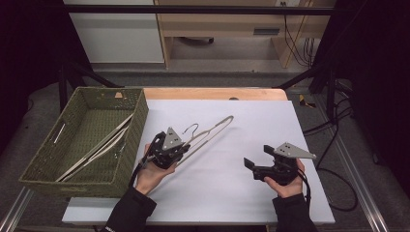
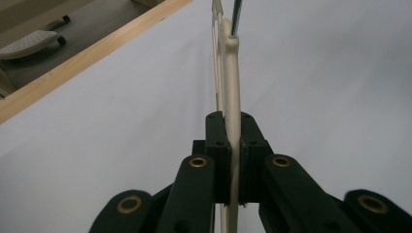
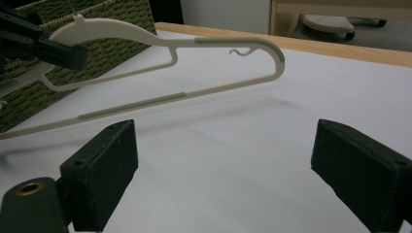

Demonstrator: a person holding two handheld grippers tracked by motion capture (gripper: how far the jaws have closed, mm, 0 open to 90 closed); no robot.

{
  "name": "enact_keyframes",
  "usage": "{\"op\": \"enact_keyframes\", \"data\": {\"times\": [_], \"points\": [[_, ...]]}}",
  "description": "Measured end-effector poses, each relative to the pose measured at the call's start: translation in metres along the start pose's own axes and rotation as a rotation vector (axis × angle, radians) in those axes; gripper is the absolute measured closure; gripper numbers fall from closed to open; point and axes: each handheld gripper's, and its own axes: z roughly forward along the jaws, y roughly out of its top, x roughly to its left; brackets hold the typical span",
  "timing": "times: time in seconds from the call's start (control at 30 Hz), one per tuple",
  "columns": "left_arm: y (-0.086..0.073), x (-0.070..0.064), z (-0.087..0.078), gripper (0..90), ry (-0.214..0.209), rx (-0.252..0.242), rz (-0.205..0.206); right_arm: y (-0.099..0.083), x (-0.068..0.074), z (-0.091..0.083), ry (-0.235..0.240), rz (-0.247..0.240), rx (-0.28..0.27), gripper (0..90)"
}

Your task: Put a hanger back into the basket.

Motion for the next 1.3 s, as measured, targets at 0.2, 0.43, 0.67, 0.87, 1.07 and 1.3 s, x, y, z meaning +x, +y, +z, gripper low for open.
{"op": "enact_keyframes", "data": {"times": [0.2,0.43,0.67,0.87,1.07,1.3], "points": [[0.011,0.004,-0.022,86.0,-0.019,-0.069,-0.037,0.000,-0.001,-0.001,-0.010,-0.006,0.004,8.3],[0.028,0.008,-0.048,86.0,-0.015,-0.087,-0.012,-0.001,-0.002,-0.003,-0.035,-0.019,-0.003,7.3],[0.045,0.019,-0.081,86.0,-0.016,-0.105,0.005,-0.001,-0.002,-0.004,-0.045,-0.022,-0.001,6.0],[0.061,0.035,-0.113,86.0,-0.011,-0.126,0.026,-0.002,-0.002,-0.004,-0.052,-0.019,-0.003,4.7],[0.070,0.051,-0.139,86.0,0.018,-0.136,0.034,-0.003,-0.003,-0.005,-0.055,-0.031,-0.005,4.4],[0.067,0.080,-0.158,86.0,0.058,-0.140,0.021,-0.003,-0.003,-0.006,-0.063,-0.022,-0.005,4.9]]}}
